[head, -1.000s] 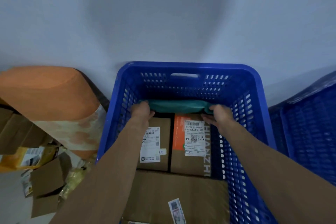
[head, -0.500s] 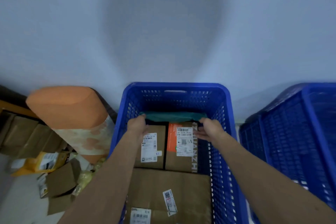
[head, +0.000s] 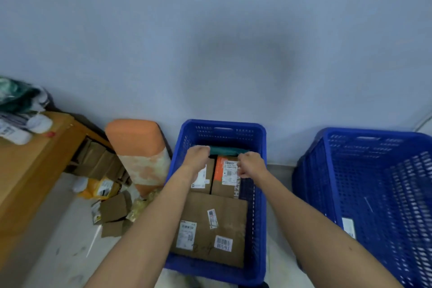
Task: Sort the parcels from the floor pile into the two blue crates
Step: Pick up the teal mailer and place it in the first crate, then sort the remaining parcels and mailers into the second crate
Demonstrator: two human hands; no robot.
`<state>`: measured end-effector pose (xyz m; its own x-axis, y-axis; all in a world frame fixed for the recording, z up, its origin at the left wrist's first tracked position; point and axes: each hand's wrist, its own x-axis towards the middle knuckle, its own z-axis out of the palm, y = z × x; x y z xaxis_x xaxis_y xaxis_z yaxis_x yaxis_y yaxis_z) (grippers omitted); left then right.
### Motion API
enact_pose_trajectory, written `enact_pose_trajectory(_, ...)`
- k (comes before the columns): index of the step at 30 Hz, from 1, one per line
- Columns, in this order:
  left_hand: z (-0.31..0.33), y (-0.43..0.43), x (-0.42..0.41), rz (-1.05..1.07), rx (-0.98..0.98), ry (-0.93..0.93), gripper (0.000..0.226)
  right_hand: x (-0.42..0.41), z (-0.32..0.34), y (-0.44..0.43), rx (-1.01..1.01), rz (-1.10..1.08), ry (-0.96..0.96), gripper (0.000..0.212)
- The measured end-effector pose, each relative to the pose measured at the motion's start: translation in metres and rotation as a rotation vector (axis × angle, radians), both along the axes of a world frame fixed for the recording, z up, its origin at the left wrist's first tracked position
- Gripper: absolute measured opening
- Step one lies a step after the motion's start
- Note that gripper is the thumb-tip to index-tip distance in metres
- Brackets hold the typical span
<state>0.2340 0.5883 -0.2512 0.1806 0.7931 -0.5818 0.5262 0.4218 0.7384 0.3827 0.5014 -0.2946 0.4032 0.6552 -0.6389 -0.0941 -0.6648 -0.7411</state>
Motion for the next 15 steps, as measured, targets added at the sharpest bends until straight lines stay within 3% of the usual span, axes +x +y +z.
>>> enact_pose_trajectory(7,0.032,-0.037,-0.018,-0.322,0.224,0.101,0.024,-0.016,0.039,-0.058,0.011,0.036,-0.196,0.025)
enact_pose_trajectory(15,0.047,-0.087,-0.043,-0.693,0.431,0.130,0.021,-0.055,0.066,-0.147,-0.048,-0.087,-0.366,0.035)
